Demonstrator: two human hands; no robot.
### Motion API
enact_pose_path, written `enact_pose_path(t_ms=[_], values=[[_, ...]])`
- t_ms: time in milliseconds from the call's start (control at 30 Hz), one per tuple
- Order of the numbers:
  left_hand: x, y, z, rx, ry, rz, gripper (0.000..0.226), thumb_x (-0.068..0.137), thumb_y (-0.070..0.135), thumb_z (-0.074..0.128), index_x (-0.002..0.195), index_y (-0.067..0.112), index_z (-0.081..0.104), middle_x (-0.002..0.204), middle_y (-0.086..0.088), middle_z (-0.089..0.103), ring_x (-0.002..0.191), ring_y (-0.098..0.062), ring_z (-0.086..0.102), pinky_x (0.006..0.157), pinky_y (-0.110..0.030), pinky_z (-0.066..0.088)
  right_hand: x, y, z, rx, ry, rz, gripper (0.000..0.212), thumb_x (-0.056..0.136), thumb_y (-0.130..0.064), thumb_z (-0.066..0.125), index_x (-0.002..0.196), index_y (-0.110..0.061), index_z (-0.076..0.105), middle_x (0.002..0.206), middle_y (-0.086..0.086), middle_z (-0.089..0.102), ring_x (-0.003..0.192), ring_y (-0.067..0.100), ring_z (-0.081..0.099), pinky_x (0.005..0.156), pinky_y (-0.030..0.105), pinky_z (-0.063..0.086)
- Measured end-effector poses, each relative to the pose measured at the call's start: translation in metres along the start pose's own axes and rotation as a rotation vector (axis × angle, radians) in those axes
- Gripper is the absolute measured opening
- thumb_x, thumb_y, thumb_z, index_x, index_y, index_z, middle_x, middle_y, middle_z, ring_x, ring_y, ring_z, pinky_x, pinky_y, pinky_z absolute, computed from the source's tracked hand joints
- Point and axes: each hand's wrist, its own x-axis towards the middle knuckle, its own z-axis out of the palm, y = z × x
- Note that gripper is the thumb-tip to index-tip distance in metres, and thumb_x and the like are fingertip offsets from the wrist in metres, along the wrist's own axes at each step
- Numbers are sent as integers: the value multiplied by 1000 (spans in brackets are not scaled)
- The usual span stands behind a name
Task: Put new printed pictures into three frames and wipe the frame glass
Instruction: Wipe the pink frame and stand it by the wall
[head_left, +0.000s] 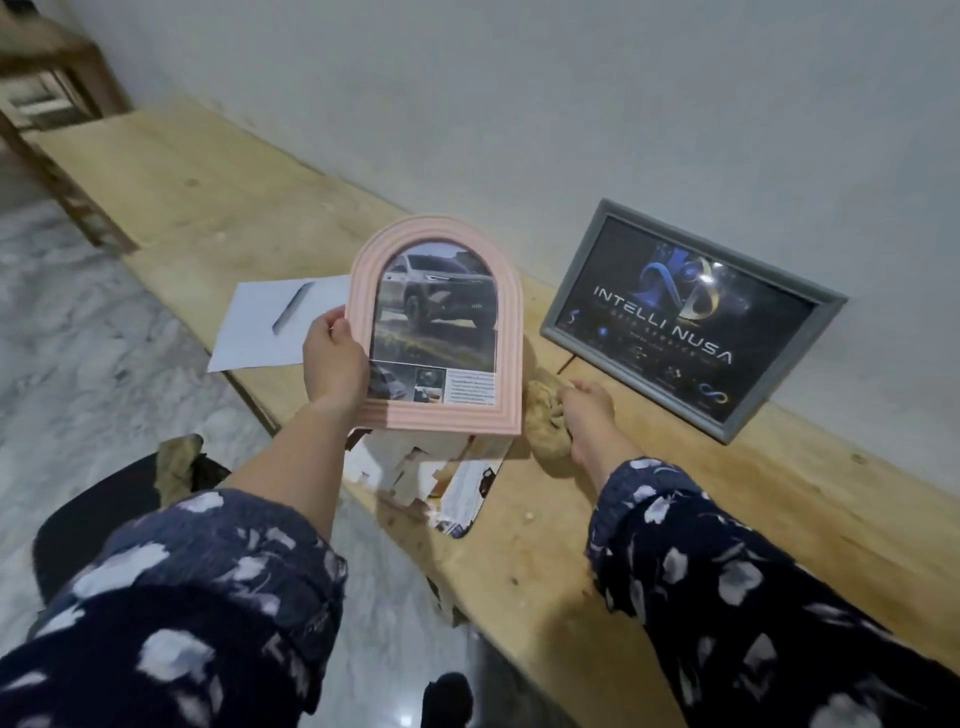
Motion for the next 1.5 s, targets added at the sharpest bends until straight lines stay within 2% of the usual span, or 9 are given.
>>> enact_pose_path(t_ms=[200,300,400,600,700,833,1167,1400,1500], values=[[42,5,-1,-14,-8,13,39,97,23,30,121,20,59,108,-11,64,89,-29,60,85,-40,51,31,-7,39,-3,-54,30,28,84,-11,61,109,-21,54,100,12,64,89,30,66,86,46,55],[65,-11,14,-18,-62,16,45,83,38,28,113,31,60,109,-20,65,93,-40,64,84,-56,53,34,-7,37,-122,-15,-5,28,88,-19,60,116,-20,55,101,7,64,80,24,65,80,39,56],[75,-12,38,-6,-129,-7,41,83,40,28,110,36,59,109,-22,65,93,-43,64,83,-58,53,32,-26,32,-131,55,-96,21,94,-25,47,109,-22,62,94,2,62,70,18,57,68,28,45],[37,36,86,-61,-265,73,37,96,30,30,123,22,54,110,-11,62,101,-34,60,95,-45,49,19,-81,2,80,97,-309,29,85,-29,42,90,-26,70,100,0,72,94,24,67,87,44,54],[13,49,116,-86,-347,133,34,96,29,29,119,23,54,111,-12,63,100,-36,61,91,-48,50,2,-87,-36,103,221,-399,28,91,-11,47,109,-22,65,106,-1,67,91,15,63,80,30,54],[-41,69,157,-52,-496,324,30,103,15,31,126,10,50,107,0,52,97,-17,50,79,-20,36,-14,-74,-103,155,423,-407,29,92,-6,52,110,-28,58,105,-3,66,93,16,65,85,37,56],[-190,87,242,-12,-816,414,26,104,12,27,123,12,44,104,-5,56,88,-20,51,72,-25,33,-49,-41,-268,251,720,-376,32,89,3,52,100,-27,55,106,6,67,90,23,67,80,41,58],[-271,76,299,58,-900,351,34,103,13,32,136,14,43,126,-4,55,108,-18,51,88,-24,36,-38,-17,-356,209,580,-285,58,84,14,42,126,-25,41,118,-6,56,108,21,59,93,45,52],[-293,68,323,66,-886,313,35,103,14,34,137,17,43,128,-5,56,115,-24,54,93,-28,39,-22,-10,-380,191,522,-234,62,81,13,40,123,-33,37,122,-7,56,110,22,57,96,49,50]])
